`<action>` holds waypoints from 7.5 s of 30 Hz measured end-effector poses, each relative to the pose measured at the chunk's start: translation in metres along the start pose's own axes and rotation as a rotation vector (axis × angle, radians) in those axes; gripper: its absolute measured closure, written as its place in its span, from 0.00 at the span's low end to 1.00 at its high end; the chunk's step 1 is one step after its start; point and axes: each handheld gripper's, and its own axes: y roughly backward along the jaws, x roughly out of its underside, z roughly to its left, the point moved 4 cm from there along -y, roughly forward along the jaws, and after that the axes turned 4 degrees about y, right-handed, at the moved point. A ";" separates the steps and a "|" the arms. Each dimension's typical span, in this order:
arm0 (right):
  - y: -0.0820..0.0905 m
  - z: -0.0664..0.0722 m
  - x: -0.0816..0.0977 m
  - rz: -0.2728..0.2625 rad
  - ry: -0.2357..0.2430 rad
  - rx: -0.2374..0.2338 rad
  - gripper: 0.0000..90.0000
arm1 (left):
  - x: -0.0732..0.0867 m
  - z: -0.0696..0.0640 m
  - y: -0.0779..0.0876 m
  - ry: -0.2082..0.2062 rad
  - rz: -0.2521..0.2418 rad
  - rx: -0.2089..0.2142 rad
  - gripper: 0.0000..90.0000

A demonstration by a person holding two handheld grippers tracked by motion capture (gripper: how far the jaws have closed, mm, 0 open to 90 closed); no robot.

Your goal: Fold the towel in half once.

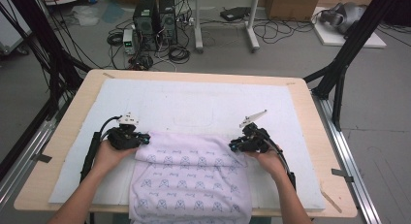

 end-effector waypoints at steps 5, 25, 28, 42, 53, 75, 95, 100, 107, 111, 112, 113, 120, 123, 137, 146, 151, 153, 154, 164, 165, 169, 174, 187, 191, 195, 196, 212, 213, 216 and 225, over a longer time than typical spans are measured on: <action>0.012 0.004 -0.005 -0.047 0.020 0.022 0.89 | -0.004 0.000 0.014 -0.001 -0.065 -0.020 0.95; 0.011 -0.011 -0.009 -0.086 -0.045 0.121 0.69 | -0.007 0.009 0.004 0.076 -0.071 -0.061 0.63; 0.000 -0.013 -0.006 -0.033 -0.050 0.105 0.70 | -0.003 0.012 -0.004 0.084 -0.028 -0.059 0.64; 0.014 0.009 -0.013 -0.083 0.046 0.034 0.99 | -0.010 -0.003 0.021 0.001 -0.129 -0.046 0.95; 0.008 0.011 -0.006 -0.023 0.022 -0.001 0.80 | -0.012 -0.014 0.038 -0.040 -0.182 -0.052 0.95; 0.048 0.059 0.001 -0.159 0.161 0.027 0.94 | 0.008 -0.047 0.075 -0.096 -0.232 -0.003 0.94; 0.022 0.071 0.024 -0.080 0.115 -0.064 0.69 | 0.057 -0.059 0.043 -0.067 -0.015 0.107 0.79; 0.015 0.078 0.036 -0.034 0.125 -0.134 0.96 | 0.058 -0.064 0.045 -0.079 -0.050 0.116 0.94; 0.047 0.110 0.043 -0.132 0.183 -0.139 0.96 | 0.062 -0.088 0.085 -0.117 -0.131 0.169 0.91; 0.063 0.123 0.048 -0.212 0.212 -0.173 0.83 | 0.062 -0.094 0.095 -0.125 -0.127 0.198 0.72; 0.067 0.120 0.047 -0.217 0.213 -0.165 0.79 | 0.060 -0.094 0.096 -0.126 -0.134 0.190 0.69; 0.069 0.116 0.046 -0.219 0.205 -0.154 0.78 | 0.057 -0.092 0.097 -0.124 -0.139 0.182 0.66; 0.054 0.078 0.033 -0.148 0.151 -0.017 0.69 | 0.039 -0.070 0.081 -0.101 -0.160 0.093 0.64; 0.046 0.060 0.028 -0.127 0.128 0.046 0.64 | 0.031 -0.054 0.068 -0.062 -0.163 0.052 0.64; 0.023 0.020 0.028 -0.073 0.072 0.136 0.47 | 0.030 -0.007 0.013 0.020 -0.046 -0.070 0.51; 0.014 0.014 0.036 -0.084 0.018 0.137 0.51 | 0.029 -0.007 0.012 0.040 -0.045 -0.068 0.56; 0.015 0.020 0.036 -0.084 0.026 0.094 0.77 | 0.029 -0.011 0.013 0.025 -0.041 -0.026 0.78; 0.014 0.022 0.035 -0.078 0.037 0.064 0.87 | 0.028 -0.013 0.012 0.010 -0.039 -0.023 0.86; 0.014 0.023 0.035 -0.076 0.035 0.056 0.89 | 0.027 -0.014 0.012 0.004 -0.037 -0.024 0.88; 0.026 0.000 0.008 -0.074 0.046 0.108 0.94 | -0.008 0.004 0.008 0.059 -0.112 -0.085 0.95; 0.028 -0.005 0.003 -0.072 0.048 0.121 0.94 | -0.015 0.006 0.007 0.055 -0.116 -0.095 0.95; 0.042 -0.028 -0.025 -0.088 0.050 0.187 0.94 | -0.060 0.022 0.009 0.044 -0.139 -0.155 0.95; 0.078 -0.056 -0.070 -0.165 0.037 0.259 0.95 | -0.117 0.040 0.029 0.032 -0.190 -0.210 0.95; 0.067 -0.065 -0.070 -0.122 0.004 0.189 0.60 | -0.088 0.057 0.025 0.114 -0.112 -0.175 0.62; 0.058 -0.048 -0.055 -0.147 0.021 0.156 0.59 | -0.070 0.045 0.022 0.084 -0.115 -0.125 0.59; 0.049 -0.034 -0.040 -0.137 0.020 0.130 0.59 | -0.056 0.023 0.020 0.029 -0.117 -0.068 0.58; 0.047 -0.030 -0.036 -0.139 0.019 0.122 0.59 | -0.054 0.020 0.020 0.019 -0.118 -0.057 0.58; 0.015 -0.016 0.013 -0.023 -0.011 0.103 0.68 | -0.016 -0.006 -0.011 -0.042 0.007 0.051 0.71; 0.016 -0.015 0.012 -0.019 -0.006 0.105 0.72 | -0.016 -0.007 -0.012 -0.042 0.013 0.056 0.75; 0.017 -0.013 0.012 -0.011 0.012 0.067 0.92 | -0.015 -0.006 -0.010 -0.056 0.013 0.048 0.96; 0.048 0.015 0.000 -0.129 0.086 0.070 0.95 | -0.018 -0.015 0.033 -0.091 -0.110 0.024 1.00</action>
